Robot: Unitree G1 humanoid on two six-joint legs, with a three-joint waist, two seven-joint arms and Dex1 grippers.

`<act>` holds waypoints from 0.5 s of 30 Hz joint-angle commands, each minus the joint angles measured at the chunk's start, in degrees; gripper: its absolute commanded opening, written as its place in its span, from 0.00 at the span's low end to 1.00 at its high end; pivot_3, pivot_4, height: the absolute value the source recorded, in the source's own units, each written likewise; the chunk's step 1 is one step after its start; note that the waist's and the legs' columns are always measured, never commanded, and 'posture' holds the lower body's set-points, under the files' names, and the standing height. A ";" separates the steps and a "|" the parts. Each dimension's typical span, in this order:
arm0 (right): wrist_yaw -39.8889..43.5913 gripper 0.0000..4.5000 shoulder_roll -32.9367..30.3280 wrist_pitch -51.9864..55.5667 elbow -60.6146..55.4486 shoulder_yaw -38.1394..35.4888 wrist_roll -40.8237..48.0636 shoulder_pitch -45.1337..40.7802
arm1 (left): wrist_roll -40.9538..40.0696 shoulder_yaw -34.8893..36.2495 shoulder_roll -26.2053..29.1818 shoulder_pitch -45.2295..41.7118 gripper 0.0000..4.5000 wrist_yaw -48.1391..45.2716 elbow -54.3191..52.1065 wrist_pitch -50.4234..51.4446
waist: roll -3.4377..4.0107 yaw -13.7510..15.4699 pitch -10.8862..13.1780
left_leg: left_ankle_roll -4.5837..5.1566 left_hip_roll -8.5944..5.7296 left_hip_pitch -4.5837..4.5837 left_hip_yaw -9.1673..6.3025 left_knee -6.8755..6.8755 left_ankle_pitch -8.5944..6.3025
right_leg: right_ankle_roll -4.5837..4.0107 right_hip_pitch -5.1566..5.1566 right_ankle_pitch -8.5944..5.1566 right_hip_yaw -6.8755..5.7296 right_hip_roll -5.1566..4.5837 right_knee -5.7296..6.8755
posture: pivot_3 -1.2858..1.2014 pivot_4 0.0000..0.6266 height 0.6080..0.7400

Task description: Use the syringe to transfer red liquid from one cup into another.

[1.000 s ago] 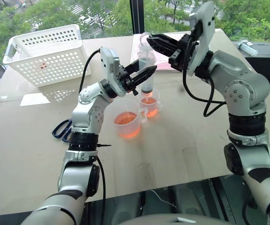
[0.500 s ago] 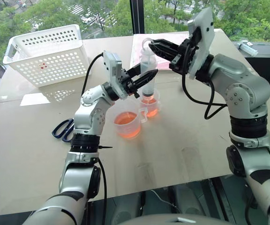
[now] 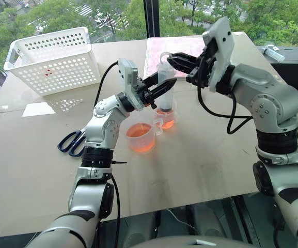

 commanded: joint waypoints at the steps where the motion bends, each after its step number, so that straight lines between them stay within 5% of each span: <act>1: 0.59 0.01 -1.16 2.64 0.59 1.90 -1.27 2.14 | -3.31 4.31 0.22 -4.42 0.32 0.94 -3.33 -2.39 | 0.00 0.00 0.00 | 0.00 0.00 0.00 0.00 0.00 0.00 | 0.00 0.00 0.00 0.00 0.00 0.00 | 0.52 0.24 1.00; 2: 0.78 0.01 -1.26 2.54 0.56 2.04 -1.33 2.16 | -3.27 4.32 0.26 -4.50 0.32 0.94 -3.34 -2.47 | 0.00 0.00 0.00 | 0.00 0.00 0.00 0.00 0.00 0.00 | 0.00 0.00 0.00 0.00 0.00 0.00 | 0.52 0.24 1.00; 5: 1.03 0.22 -0.86 0.79 1.04 1.43 -1.62 1.66 | -3.02 4.25 0.36 -4.51 0.32 0.77 -3.16 -2.77 | 0.00 -0.03 0.00 | 0.00 0.00 0.00 0.00 0.00 0.00 | 0.00 0.00 0.00 0.00 0.00 0.00 | 0.52 0.24 1.00; 12: 4.34 0.95 -0.12 -4.75 -0.50 -3.74 1.17 1.89 | -2.87 4.88 0.32 -4.91 0.32 0.76 -3.14 -2.51 | 0.00 0.04 0.00 | 0.00 0.00 -0.01 0.00 0.02 0.00 | 0.00 0.00 0.00 -0.01 0.00 0.01 | 0.52 0.24 1.00; 15: 6.35 0.98 -0.83 -4.07 -1.96 -7.46 5.44 3.24 | -3.88 5.80 0.80 -5.65 0.32 1.68 -3.59 -1.51 | -0.01 0.13 0.00 | 0.00 -0.01 -0.06 -0.04 0.05 0.00 | 0.00 0.01 0.00 -0.07 -0.01 -0.01 | 0.52 0.24 1.00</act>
